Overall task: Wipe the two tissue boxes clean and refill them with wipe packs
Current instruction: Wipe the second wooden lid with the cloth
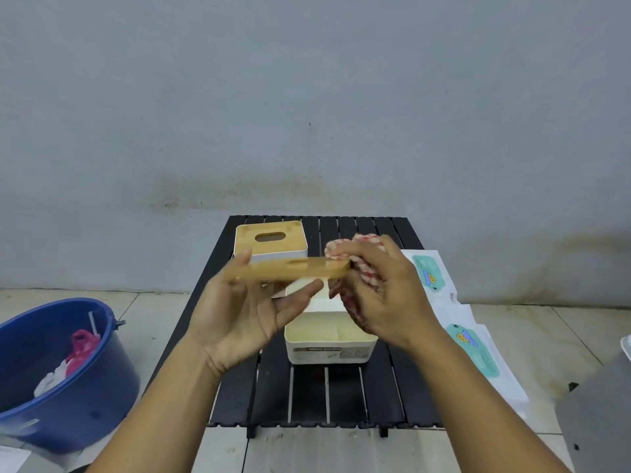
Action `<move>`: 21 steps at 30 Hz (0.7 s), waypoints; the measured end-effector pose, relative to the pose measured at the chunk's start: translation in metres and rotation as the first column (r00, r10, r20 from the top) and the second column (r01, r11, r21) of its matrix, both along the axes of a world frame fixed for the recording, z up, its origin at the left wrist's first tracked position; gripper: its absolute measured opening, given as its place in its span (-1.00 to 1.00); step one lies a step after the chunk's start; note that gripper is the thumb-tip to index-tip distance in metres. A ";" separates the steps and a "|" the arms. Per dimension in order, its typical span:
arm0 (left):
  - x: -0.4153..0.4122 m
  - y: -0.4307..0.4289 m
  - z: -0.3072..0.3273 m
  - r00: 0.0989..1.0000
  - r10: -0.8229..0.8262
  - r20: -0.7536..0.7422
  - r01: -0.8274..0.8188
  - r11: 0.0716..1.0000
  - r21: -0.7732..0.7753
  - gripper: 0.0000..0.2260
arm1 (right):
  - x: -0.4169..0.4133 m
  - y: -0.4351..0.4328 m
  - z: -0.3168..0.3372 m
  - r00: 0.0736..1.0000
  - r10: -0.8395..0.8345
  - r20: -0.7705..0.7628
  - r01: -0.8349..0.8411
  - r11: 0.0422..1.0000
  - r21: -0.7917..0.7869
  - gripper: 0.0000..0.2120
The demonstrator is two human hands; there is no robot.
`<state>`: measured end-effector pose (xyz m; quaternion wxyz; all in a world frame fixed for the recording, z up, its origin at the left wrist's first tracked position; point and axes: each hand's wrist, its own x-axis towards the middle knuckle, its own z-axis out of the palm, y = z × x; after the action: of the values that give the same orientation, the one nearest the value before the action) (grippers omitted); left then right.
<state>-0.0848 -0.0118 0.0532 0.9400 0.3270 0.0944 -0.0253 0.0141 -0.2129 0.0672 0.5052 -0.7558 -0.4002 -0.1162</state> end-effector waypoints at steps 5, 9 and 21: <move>0.002 0.000 -0.002 0.936 0.067 0.344 -0.290 0.702 0.650 -0.43 | 0.009 -0.005 -0.001 0.932 0.043 -0.361 0.006 0.991 0.135 -0.83; 0.005 -0.011 -0.006 0.887 0.169 0.429 -0.459 0.245 0.854 -0.83 | 0.002 -0.003 0.002 0.918 0.129 -0.375 -0.101 0.991 0.093 -0.77; 0.014 -0.005 -0.024 0.857 0.208 0.471 -0.400 -0.307 0.864 -0.72 | -0.036 0.022 0.016 0.928 -0.165 0.335 0.173 0.985 0.006 -0.55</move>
<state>-0.0713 -0.0170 0.0293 0.3122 0.8881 0.1008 0.3221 -0.0216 -0.1905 0.0831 0.4091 -0.7627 -0.4148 -0.2810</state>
